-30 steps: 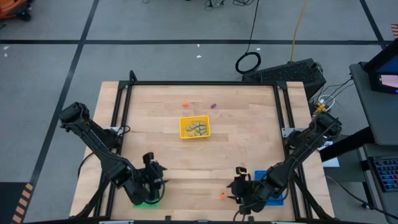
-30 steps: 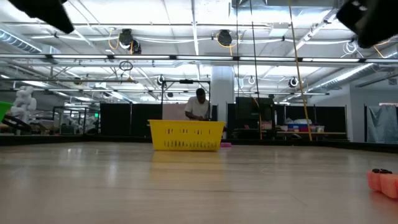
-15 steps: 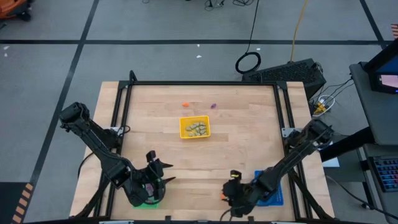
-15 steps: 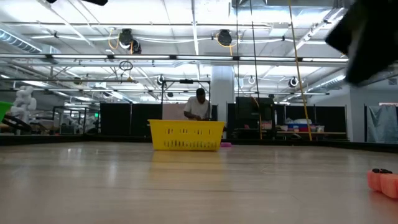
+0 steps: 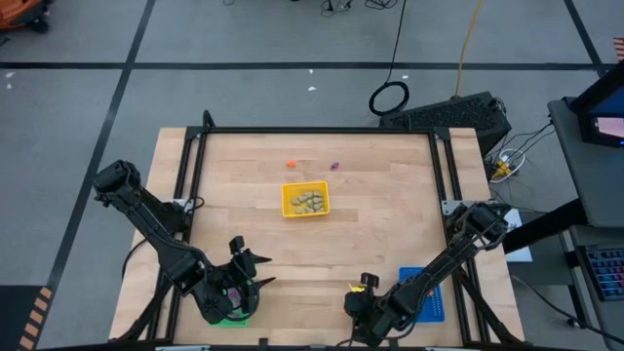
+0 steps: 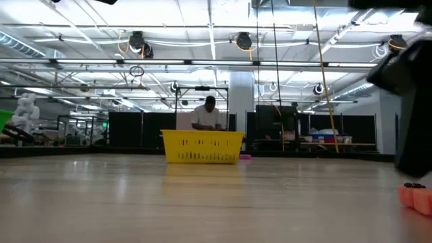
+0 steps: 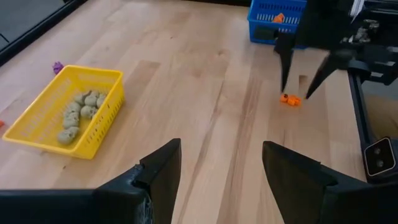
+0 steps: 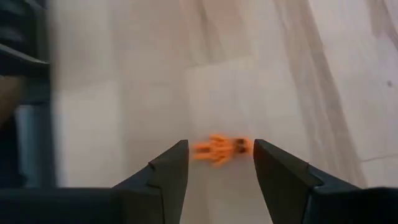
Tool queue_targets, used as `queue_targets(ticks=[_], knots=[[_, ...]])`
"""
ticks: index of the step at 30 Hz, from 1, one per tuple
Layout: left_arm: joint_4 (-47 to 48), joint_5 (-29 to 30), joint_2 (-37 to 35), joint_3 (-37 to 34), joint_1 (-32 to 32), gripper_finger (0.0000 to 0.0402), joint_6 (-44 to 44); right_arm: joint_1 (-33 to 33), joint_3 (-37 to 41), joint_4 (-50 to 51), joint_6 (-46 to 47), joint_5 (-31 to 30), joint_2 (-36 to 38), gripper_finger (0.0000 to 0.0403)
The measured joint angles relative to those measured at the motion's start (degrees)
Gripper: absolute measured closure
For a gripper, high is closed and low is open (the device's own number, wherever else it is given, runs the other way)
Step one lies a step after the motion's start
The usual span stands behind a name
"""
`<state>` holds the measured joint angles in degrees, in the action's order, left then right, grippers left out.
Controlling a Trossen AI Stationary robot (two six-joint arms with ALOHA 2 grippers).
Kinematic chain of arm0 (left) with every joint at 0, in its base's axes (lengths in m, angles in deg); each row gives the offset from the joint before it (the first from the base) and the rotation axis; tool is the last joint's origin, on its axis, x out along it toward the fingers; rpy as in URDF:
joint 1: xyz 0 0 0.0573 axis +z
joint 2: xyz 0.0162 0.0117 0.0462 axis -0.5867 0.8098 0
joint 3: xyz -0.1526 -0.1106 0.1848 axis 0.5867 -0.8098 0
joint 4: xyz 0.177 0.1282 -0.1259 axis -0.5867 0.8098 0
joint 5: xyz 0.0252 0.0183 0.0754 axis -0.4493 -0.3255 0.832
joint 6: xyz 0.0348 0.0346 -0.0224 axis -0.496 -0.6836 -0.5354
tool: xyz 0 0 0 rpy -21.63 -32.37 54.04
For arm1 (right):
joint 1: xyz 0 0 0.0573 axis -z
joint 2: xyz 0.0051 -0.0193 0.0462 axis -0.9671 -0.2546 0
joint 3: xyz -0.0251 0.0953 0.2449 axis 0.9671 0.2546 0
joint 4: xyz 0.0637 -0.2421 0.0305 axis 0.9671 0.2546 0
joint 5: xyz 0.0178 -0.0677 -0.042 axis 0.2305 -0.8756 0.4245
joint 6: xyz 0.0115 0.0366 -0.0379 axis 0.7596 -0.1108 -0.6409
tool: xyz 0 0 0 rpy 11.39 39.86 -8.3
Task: Sort Halloween decoration
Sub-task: Put the orange skeleton toy in the blue basket
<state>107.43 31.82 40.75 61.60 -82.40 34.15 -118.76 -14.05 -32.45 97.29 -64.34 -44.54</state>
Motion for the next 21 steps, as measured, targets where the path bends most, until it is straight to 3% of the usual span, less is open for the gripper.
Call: queue_targets(ticks=[6, 15, 21], knots=[[-0.05, 0.00, 0.00, 0.00, 0.00, 0.0178, 0.15, 0.02, 0.00, 1.10, 0.81, -0.95, -1.63, 0.0236], [-0.03, 0.00, 0.00, 0.00, 0.00, 0.0178, 0.16, 0.04, -0.04, 11.76, 0.19, -3.69, -1.54, 0.0236], [-0.04, -0.01, 0.00, 0.00, 0.00, 0.0178, 0.17, 0.34, 0.07, 12.90, -7.15, -6.22, -1.32, 0.0236]])
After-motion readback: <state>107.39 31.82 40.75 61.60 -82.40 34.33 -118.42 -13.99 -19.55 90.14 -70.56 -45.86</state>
